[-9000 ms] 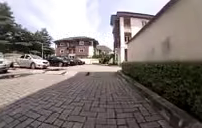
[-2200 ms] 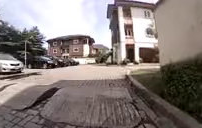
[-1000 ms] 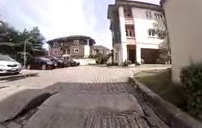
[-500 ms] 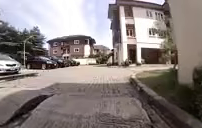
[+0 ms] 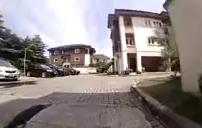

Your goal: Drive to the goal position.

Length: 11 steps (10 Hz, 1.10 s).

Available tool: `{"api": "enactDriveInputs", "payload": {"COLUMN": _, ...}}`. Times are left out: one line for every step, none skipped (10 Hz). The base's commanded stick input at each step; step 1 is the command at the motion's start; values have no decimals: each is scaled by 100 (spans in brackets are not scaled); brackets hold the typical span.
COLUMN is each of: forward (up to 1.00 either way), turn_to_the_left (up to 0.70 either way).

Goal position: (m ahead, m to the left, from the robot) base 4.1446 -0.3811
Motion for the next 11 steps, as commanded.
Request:
{"api": "enactDriveInputs", "payload": {"forward": 30, "turn_to_the_left": 0}}
{"api": "enactDriveInputs", "payload": {"forward": 30, "turn_to_the_left": 0}}
{"api": "enactDriveInputs", "payload": {"forward": 30, "turn_to_the_left": 0}}
{"api": "enactDriveInputs", "payload": {"forward": 30, "turn_to_the_left": 0}}
{"api": "enactDriveInputs", "payload": {"forward": 30, "turn_to_the_left": 0}}
{"api": "enactDriveInputs", "payload": {"forward": 30, "turn_to_the_left": 0}}
{"api": "enactDriveInputs", "payload": {"forward": 30, "turn_to_the_left": 0}}
{"api": "enactDriveInputs", "payload": {"forward": 30, "turn_to_the_left": 0}}
{"api": "enactDriveInputs", "payload": {"forward": 30, "turn_to_the_left": 0}}
{"api": "enactDriveInputs", "payload": {"forward": 30, "turn_to_the_left": 0}}
{"api": "enactDriveInputs", "payload": {"forward": 30, "turn_to_the_left": 0}}
